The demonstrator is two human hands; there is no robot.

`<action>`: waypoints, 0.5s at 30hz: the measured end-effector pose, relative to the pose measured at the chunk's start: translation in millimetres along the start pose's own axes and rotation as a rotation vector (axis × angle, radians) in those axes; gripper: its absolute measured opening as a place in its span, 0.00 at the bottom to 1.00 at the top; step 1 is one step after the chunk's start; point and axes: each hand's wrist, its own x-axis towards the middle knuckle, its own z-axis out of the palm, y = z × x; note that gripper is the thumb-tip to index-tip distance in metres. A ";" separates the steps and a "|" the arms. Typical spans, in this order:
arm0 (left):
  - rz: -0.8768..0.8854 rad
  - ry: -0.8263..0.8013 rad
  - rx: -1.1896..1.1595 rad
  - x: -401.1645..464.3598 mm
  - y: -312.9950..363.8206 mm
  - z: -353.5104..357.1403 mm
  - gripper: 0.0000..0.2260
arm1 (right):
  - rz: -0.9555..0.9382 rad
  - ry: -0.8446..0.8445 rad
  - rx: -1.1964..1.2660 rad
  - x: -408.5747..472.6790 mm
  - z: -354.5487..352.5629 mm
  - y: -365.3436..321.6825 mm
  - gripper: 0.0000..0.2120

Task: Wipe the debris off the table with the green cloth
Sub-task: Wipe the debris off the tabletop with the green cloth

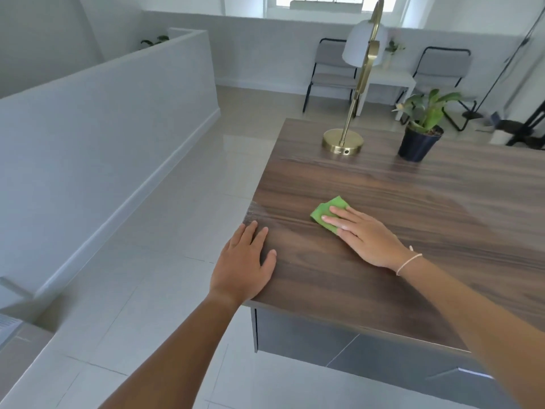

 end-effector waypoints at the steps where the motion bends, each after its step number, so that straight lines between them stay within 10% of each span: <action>1: -0.015 0.009 -0.004 -1.0 -7.7 -1.4 0.25 | 0.094 0.004 -0.010 6.1 -0.7 7.9 0.20; 4: 0.159 -0.051 0.027 -12.3 25.1 3.3 0.25 | 0.500 0.135 -0.059 -46.3 -11.4 26.8 0.21; 11: 0.152 0.006 0.063 3.2 22.2 2.0 0.24 | 0.187 0.068 -0.080 -68.7 10.5 -54.4 0.26; 15: 0.262 0.003 0.023 12.1 50.5 5.8 0.22 | 0.371 0.163 -0.079 -137.6 -6.0 -3.1 0.29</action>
